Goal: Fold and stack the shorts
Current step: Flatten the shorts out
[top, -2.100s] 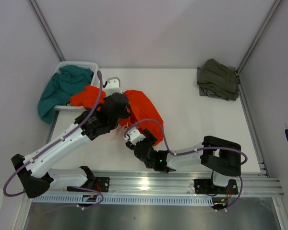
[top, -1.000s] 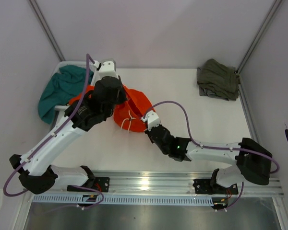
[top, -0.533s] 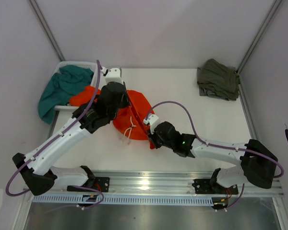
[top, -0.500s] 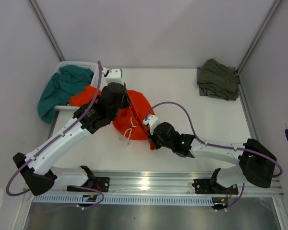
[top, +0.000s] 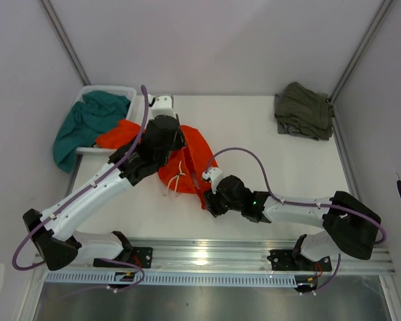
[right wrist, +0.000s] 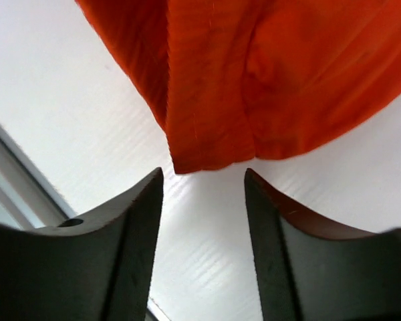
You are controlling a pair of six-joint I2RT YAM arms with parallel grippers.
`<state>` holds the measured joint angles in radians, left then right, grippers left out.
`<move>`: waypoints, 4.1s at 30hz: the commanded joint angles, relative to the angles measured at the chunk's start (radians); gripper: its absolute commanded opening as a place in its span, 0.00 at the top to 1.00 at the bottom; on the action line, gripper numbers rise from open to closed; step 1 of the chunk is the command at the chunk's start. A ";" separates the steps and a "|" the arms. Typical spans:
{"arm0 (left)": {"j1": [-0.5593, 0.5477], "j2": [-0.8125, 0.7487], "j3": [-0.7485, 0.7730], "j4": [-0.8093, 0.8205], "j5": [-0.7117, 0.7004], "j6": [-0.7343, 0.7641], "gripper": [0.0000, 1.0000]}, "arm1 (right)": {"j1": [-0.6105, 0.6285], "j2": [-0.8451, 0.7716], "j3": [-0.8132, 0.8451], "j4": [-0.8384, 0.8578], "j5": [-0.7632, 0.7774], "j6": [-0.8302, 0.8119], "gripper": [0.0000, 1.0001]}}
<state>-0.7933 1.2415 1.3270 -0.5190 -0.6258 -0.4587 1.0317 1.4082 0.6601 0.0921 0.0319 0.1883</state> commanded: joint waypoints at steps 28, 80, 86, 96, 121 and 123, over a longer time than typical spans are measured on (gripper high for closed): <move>0.006 -0.002 0.041 0.050 0.012 -0.008 1.00 | 0.194 0.026 0.070 0.008 0.549 0.060 0.36; 0.063 -0.030 0.201 -0.079 -0.046 0.048 1.00 | 0.242 0.078 0.099 -0.160 0.780 0.149 0.81; 0.111 -0.011 0.256 -0.095 -0.003 0.066 1.00 | 0.234 -0.089 0.085 -0.175 0.689 0.042 1.00; 0.177 0.070 0.434 -0.118 0.061 0.081 1.00 | 0.168 -0.261 0.294 -0.423 0.605 -0.036 1.00; 0.177 -0.299 0.503 0.137 0.236 0.043 1.00 | 0.145 -0.411 0.973 -0.609 0.576 -0.303 1.00; 0.177 -0.338 0.485 0.146 0.241 0.040 1.00 | 0.195 -0.414 0.998 -0.606 0.565 -0.332 1.00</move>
<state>-0.6254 0.9512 1.8275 -0.5148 -0.3897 -0.4103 1.1851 1.0016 1.6081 -0.4999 0.6033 -0.0807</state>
